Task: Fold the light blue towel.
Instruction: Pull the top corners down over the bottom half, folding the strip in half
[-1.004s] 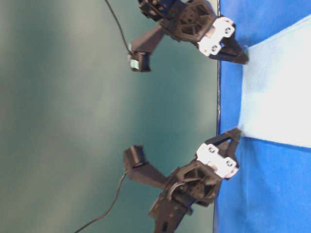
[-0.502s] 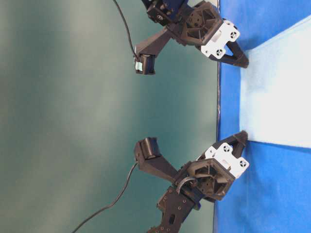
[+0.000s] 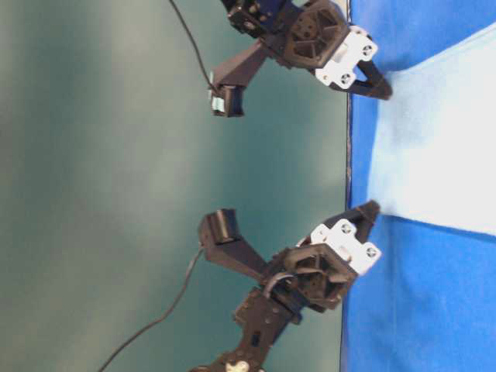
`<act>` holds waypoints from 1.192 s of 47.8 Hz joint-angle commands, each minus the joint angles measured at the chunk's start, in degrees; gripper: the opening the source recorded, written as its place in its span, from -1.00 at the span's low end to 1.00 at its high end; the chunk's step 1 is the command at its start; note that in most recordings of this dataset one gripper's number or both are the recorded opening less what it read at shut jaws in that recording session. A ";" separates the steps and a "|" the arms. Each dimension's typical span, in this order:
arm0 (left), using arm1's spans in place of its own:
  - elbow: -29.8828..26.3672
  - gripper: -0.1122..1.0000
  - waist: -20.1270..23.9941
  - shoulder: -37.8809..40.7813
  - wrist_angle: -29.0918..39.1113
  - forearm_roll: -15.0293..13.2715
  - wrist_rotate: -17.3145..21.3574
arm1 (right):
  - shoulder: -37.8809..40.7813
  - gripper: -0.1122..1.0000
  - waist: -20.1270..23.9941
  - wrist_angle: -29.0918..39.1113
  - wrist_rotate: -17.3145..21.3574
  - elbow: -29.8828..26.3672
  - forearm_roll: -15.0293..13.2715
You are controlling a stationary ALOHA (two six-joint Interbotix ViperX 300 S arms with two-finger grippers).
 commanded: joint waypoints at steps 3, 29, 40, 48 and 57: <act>-1.05 -0.76 0.18 -2.81 1.05 0.00 0.18 | -2.99 -0.73 -0.26 -0.09 0.09 -0.53 -0.09; 2.37 -0.76 -2.81 -8.35 6.68 0.00 -0.09 | -8.35 -0.73 4.39 2.72 1.05 2.29 0.53; 5.19 -0.76 -9.32 -12.57 10.72 0.09 -1.14 | -14.94 -0.73 13.54 8.26 3.96 5.27 1.85; 7.03 -0.76 -16.17 -14.06 11.95 0.00 -3.43 | -17.31 -0.73 20.65 10.11 8.61 7.29 2.11; 7.82 -0.76 -23.99 -13.97 14.06 0.00 -5.01 | -17.23 -0.73 27.77 10.28 14.33 7.73 2.11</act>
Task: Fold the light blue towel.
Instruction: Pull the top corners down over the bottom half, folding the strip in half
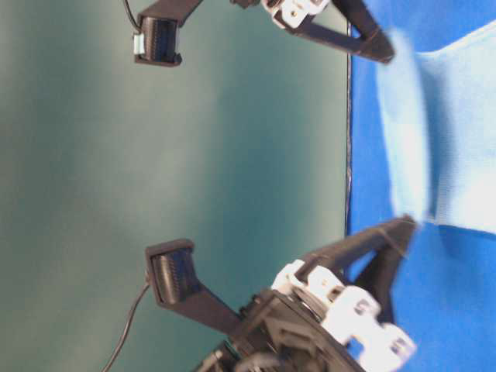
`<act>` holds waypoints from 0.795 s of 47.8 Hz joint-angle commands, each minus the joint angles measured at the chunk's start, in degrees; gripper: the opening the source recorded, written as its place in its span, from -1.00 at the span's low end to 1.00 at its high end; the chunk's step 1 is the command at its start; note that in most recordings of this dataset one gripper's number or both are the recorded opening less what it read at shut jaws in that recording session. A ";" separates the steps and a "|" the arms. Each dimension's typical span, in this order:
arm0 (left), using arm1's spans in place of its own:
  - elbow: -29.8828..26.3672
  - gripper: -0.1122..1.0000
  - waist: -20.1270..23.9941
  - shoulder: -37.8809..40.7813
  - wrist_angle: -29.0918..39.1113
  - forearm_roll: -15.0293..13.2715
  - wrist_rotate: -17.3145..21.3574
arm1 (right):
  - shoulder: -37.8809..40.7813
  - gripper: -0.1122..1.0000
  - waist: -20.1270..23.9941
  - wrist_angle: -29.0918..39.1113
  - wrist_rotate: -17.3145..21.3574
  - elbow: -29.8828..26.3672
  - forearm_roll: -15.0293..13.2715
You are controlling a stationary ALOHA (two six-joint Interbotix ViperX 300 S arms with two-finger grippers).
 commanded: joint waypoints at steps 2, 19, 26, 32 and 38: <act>-0.35 -0.76 -3.87 -1.32 1.14 -0.09 -0.88 | -0.97 -0.73 3.87 0.26 2.37 -0.35 0.09; 0.09 -0.76 -9.76 -0.88 1.49 -0.09 -4.83 | 1.49 -0.73 11.60 0.26 8.79 -1.05 0.09; -0.35 -0.76 -9.76 -0.09 0.35 -0.09 -4.83 | 3.08 -0.73 11.60 0.18 9.05 -1.32 0.18; -0.18 -0.76 -9.84 0.18 -1.14 -0.09 -4.83 | 3.96 -0.73 11.60 -0.09 9.14 -1.67 0.09; 0.00 -0.76 -9.84 0.44 -1.41 -0.09 -4.31 | 4.48 -0.73 11.60 -0.26 9.14 -2.11 0.09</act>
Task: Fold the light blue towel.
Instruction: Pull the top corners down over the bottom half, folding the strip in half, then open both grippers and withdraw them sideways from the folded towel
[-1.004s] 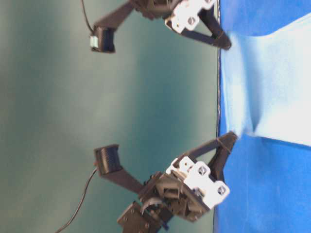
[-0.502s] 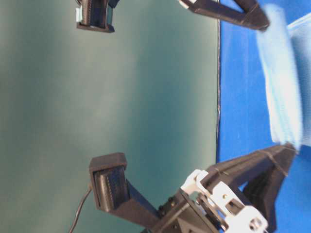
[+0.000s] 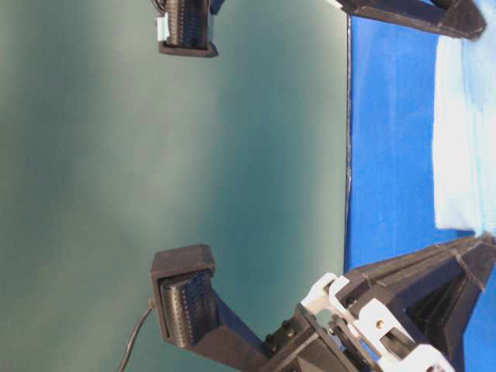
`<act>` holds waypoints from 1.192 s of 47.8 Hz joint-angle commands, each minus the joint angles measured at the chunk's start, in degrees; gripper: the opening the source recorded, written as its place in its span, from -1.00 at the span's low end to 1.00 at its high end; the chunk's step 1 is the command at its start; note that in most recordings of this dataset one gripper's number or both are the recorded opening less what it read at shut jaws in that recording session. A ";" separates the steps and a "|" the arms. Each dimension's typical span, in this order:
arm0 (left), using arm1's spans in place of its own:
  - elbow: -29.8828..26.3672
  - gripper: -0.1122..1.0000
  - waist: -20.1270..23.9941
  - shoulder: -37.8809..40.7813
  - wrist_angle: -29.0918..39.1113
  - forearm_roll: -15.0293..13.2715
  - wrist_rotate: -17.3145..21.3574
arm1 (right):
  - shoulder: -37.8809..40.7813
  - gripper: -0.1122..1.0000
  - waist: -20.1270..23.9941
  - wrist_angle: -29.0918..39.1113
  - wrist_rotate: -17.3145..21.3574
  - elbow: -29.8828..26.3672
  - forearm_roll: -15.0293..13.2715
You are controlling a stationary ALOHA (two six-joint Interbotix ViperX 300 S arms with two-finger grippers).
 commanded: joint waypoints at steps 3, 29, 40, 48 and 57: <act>-0.53 -0.76 -0.35 -0.09 -0.26 0.00 0.09 | 0.00 -0.73 0.00 -0.26 -0.09 -1.32 0.18; -0.88 0.24 -0.35 -1.05 -1.05 0.00 0.26 | 0.53 0.24 4.48 -0.26 0.62 -4.75 0.09; -0.70 0.23 -0.35 -6.33 1.58 0.00 -0.26 | -2.37 0.24 6.94 4.92 0.62 -6.59 0.09; -0.35 0.23 -1.23 -13.10 5.36 0.00 -0.26 | -8.17 0.22 8.35 11.78 0.18 -7.56 0.09; 1.93 0.23 -1.93 -21.18 6.42 0.00 -0.18 | -18.63 0.22 8.53 15.21 -0.26 -5.27 -1.58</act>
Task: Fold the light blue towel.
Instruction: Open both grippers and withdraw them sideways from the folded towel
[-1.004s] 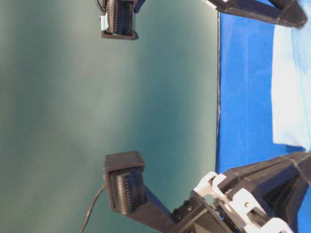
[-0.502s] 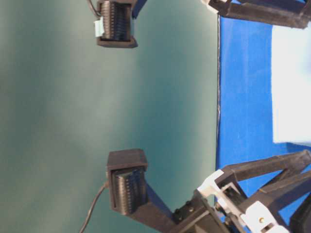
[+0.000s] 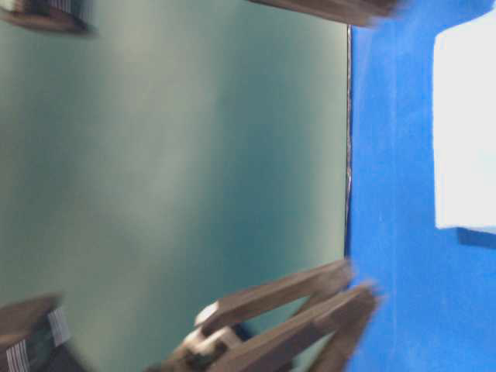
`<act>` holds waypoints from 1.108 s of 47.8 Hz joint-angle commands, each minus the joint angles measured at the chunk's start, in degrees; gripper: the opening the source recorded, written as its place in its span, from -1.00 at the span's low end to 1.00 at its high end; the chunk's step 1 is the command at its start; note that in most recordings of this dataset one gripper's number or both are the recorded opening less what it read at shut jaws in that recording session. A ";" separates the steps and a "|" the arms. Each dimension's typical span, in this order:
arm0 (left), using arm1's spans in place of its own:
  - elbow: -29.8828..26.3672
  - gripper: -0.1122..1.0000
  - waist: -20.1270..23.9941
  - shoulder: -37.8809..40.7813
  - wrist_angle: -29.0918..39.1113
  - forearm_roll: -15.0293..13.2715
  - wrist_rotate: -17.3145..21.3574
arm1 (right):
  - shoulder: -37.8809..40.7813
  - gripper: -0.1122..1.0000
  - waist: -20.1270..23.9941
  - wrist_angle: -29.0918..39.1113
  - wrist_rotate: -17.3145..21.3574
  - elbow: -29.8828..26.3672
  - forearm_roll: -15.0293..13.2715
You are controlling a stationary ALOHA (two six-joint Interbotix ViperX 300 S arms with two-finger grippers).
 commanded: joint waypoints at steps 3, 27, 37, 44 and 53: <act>1.93 0.23 -0.53 -7.47 0.18 -0.09 -0.09 | -8.53 0.22 0.35 0.97 -0.18 2.02 -2.29; 20.21 0.23 1.58 -36.39 -1.41 -0.09 0.35 | -39.99 0.22 0.26 1.67 0.09 18.28 -10.28; 30.85 0.23 3.25 -48.34 -1.58 -0.09 -0.70 | -47.20 0.22 -0.70 0.97 1.32 26.54 -10.72; 36.47 0.22 3.78 -55.72 -1.76 -0.09 -2.81 | -47.64 0.22 -1.49 -1.85 2.99 29.44 -10.72; 37.79 0.22 4.04 -58.18 -1.76 -0.09 -3.43 | -46.32 0.22 -1.67 -3.08 3.08 29.88 -10.72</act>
